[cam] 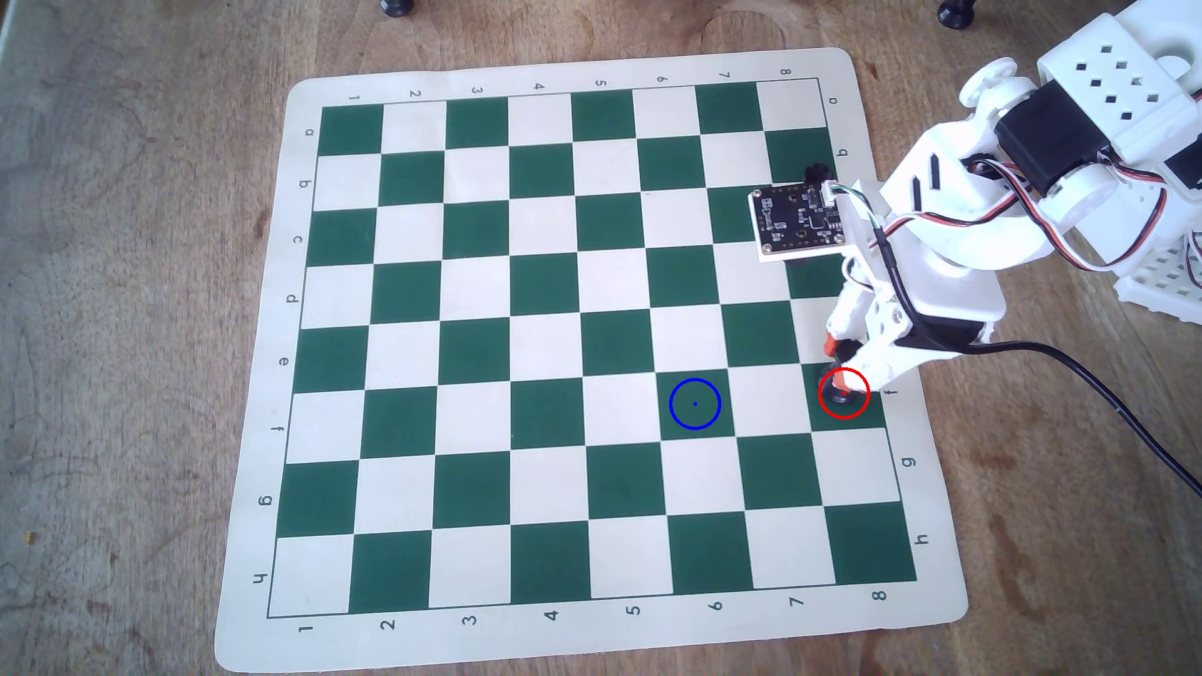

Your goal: Move the chess piece from red to blue

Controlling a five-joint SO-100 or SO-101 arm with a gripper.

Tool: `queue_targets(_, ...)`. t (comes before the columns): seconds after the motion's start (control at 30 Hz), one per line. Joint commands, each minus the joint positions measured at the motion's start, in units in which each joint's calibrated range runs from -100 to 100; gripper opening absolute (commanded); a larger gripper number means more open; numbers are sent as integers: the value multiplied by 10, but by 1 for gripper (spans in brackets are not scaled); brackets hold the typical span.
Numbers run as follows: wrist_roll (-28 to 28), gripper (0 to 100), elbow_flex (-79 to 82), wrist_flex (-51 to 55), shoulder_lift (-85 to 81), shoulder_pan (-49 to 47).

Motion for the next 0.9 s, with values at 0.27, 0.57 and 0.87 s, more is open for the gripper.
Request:
queue_targets(0.27, -3, 0, -51, 75, -85, -8)
queue_targets(0.57, -3, 0, -251, 236, -111, 19)
queue_targets(0.87, 4, 0, -596, 262, 97, 74)
